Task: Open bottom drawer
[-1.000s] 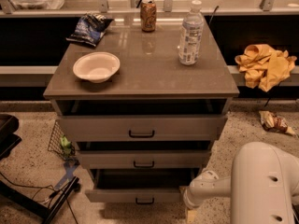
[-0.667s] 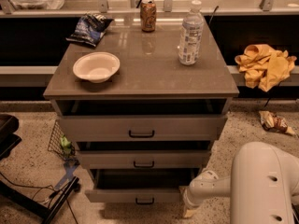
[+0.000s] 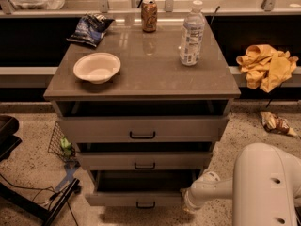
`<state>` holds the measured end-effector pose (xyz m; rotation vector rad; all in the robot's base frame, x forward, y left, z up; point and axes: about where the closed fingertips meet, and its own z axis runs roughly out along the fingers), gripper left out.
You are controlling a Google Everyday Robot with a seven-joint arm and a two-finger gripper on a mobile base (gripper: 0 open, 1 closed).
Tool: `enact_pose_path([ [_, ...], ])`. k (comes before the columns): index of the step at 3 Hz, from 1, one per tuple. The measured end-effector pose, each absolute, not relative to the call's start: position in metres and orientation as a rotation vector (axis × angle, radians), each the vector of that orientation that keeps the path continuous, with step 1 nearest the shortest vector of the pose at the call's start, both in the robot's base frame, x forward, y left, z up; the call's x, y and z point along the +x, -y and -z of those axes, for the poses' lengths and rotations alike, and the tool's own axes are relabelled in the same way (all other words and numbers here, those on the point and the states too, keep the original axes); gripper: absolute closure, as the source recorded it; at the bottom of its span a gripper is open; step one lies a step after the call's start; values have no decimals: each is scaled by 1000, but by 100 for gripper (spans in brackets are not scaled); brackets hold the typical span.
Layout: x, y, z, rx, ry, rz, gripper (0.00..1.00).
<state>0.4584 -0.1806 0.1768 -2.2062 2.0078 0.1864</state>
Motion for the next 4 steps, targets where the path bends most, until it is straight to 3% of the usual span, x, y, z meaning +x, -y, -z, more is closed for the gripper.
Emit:
enact_pose_path([
  [1, 458, 181, -188, -2206, -2008, -186, 100],
  [2, 458, 181, -191, -2206, -2008, -186, 98],
  [4, 457, 180, -190, -2208, -2008, -190, 54],
])
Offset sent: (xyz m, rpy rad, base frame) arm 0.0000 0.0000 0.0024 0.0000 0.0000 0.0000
